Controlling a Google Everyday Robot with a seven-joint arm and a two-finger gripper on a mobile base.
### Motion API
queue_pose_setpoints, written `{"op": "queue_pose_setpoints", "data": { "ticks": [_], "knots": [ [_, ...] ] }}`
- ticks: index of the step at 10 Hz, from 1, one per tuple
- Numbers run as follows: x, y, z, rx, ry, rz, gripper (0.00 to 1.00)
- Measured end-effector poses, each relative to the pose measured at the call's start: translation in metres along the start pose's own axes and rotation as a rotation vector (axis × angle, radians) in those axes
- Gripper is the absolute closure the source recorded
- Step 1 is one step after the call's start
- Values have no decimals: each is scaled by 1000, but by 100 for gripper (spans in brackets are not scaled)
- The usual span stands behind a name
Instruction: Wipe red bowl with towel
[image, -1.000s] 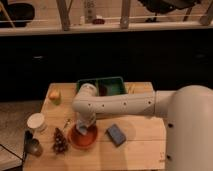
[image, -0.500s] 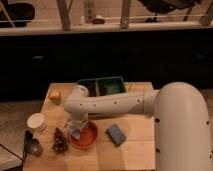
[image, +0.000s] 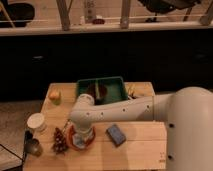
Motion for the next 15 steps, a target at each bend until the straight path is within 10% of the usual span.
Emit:
{"op": "queue_pose_setpoints", "data": {
  "ticks": [4,8,15],
  "knots": [
    [40,23,-14,7,36,99,98],
    [66,-23,-20,-5,60,69,98],
    [10,-60,-15,-33,47,-106,98]
  ]
}}
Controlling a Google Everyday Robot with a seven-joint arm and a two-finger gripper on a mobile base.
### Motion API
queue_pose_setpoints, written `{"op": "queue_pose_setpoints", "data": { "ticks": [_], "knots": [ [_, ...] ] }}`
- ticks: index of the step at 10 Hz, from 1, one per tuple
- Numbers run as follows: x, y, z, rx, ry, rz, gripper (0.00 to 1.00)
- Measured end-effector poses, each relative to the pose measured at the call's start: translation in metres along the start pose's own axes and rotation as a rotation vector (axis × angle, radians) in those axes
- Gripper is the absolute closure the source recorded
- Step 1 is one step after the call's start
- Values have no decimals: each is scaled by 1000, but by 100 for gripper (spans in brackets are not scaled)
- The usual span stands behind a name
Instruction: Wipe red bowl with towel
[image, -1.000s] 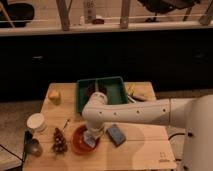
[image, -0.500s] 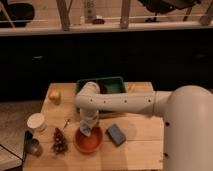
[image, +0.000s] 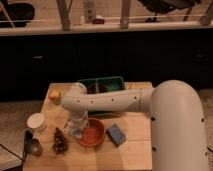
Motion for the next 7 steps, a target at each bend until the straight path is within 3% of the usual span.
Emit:
{"op": "queue_pose_setpoints", "data": {
  "ticks": [3,7],
  "knots": [
    [-27,38,4,1,-13,31,98],
    [-1,99,1,12,-4,173,98]
  ]
}}
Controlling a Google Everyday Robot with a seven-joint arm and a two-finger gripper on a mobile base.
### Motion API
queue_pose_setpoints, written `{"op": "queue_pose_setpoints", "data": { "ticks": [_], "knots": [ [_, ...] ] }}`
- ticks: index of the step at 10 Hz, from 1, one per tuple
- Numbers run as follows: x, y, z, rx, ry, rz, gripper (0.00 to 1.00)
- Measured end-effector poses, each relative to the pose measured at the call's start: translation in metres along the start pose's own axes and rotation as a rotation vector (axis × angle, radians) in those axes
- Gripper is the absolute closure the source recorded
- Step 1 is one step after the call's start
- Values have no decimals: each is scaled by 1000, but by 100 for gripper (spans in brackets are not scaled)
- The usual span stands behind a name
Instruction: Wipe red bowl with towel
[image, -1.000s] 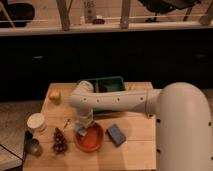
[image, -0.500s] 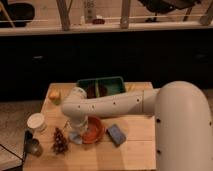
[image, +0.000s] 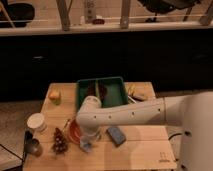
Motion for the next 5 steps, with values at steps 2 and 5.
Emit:
{"op": "queue_pose_setpoints", "data": {
  "ticks": [2,5],
  "knots": [
    [16,1,-10,15,14,40,98],
    [40,-21,-21,12,36,45,98]
  ]
}}
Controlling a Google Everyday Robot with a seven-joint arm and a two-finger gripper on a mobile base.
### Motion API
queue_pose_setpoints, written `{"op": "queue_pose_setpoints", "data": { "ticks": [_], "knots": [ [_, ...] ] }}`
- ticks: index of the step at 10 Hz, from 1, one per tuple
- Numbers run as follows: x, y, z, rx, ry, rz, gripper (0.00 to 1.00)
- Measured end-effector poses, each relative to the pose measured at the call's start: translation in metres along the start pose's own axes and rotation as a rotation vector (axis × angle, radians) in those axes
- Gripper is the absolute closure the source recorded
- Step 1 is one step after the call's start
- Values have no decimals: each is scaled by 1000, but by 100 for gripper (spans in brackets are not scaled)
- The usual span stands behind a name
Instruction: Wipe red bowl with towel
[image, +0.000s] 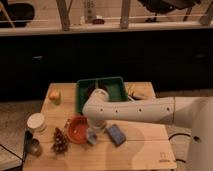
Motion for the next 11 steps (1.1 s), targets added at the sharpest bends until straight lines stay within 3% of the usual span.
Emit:
{"op": "queue_pose_setpoints", "data": {
  "ticks": [5,11],
  "knots": [
    [14,-45,-3,-15,10,-54,98],
    [-23,-92,11,-35,-24,-206,98]
  ]
}}
